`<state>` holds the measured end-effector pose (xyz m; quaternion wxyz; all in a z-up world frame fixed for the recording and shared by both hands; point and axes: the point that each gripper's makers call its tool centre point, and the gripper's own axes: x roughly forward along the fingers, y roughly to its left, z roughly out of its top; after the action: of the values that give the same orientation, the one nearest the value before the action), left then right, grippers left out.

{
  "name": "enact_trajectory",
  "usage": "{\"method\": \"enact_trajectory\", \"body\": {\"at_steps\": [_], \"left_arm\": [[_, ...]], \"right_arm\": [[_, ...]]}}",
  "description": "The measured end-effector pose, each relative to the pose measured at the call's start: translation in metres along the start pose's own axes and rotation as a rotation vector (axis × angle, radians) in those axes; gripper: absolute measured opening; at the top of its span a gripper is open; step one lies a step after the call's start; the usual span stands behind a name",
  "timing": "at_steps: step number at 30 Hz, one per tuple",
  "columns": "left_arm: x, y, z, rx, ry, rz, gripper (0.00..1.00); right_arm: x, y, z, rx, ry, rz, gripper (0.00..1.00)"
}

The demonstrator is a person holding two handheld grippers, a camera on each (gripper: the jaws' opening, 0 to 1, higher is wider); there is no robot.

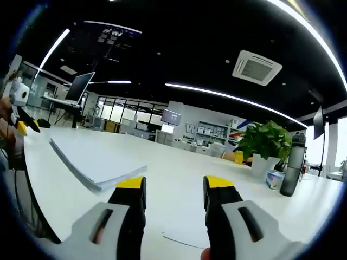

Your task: Grasp the top corner of one sheet in the document stack and pull a single sheet out from the document stack, separating that one sheet from the rest and lifting it clear until the single sheet is fully removed from the stack

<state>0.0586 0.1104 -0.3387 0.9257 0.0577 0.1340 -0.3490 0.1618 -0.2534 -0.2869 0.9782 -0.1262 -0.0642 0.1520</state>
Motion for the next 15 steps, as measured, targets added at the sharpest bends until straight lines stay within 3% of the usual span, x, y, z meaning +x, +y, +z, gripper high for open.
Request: {"method": "enact_trajectory", "body": {"at_steps": [5, 12, 15], "left_arm": [[-0.003, 0.001, 0.0, 0.0, 0.004, 0.007, 0.48], [-0.006, 0.0, 0.003, 0.004, -0.003, 0.013, 0.48], [-0.006, -0.001, 0.002, 0.004, 0.001, 0.011, 0.48]], "right_arm": [[0.004, 0.038, 0.0, -0.004, 0.02, 0.073, 0.41], [0.007, 0.079, 0.011, 0.004, -0.006, 0.181, 0.41], [0.008, 0.095, 0.01, 0.005, 0.011, 0.223, 0.41]]}}
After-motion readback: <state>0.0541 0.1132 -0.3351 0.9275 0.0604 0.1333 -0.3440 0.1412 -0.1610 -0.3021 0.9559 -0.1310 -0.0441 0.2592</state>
